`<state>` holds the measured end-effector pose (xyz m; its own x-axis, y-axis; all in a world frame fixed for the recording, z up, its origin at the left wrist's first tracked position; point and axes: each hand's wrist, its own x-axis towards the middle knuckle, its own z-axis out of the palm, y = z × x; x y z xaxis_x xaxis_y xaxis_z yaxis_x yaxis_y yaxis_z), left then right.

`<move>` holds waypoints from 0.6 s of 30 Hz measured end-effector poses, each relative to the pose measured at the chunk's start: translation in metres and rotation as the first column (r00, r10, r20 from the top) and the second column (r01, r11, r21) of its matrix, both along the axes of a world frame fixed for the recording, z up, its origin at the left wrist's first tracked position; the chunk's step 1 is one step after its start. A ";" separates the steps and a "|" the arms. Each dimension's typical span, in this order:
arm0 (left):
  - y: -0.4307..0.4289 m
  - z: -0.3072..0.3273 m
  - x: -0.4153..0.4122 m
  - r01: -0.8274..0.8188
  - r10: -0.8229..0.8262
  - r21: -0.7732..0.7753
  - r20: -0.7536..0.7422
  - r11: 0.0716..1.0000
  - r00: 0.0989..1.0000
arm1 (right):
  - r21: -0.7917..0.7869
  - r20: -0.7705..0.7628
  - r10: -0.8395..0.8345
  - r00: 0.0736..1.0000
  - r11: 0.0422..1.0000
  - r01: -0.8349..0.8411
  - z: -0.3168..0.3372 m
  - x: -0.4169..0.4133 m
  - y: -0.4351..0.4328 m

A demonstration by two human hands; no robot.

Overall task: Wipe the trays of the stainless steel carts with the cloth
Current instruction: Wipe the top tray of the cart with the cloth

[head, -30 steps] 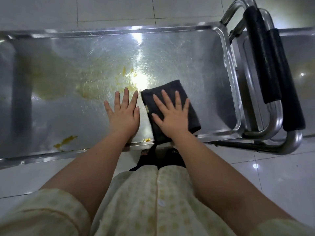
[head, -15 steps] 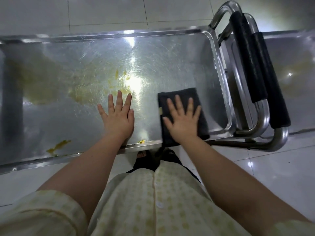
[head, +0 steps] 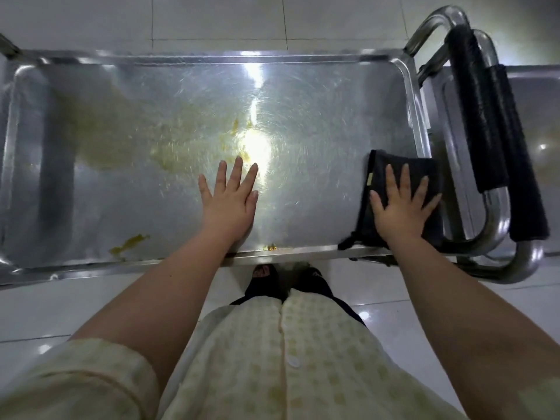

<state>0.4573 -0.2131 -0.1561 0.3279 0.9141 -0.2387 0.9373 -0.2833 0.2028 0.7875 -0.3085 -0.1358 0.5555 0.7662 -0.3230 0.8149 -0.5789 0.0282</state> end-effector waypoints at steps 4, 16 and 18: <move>0.002 -0.002 -0.017 0.056 -0.056 0.023 -0.009 0.998 0.998 | 0.048 -0.024 0.087 0.996 0.995 -0.086 -0.006 -0.078 0.014; 0.000 -0.002 -0.020 0.010 -0.010 0.043 -0.002 0.999 1.000 | 0.101 -0.090 0.338 0.937 0.939 -0.329 -0.010 -0.156 0.031; -0.001 -0.003 -0.017 0.004 -0.004 0.044 -0.003 0.999 1.000 | 0.090 -0.067 0.217 0.974 0.973 -0.210 -0.010 -0.105 0.031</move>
<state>0.4404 -0.2145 -0.1587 0.3309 0.9225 -0.1989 0.9367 -0.2955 0.1877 0.6822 -0.2780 -0.1455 0.3525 0.8901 -0.2889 0.9179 -0.3890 -0.0785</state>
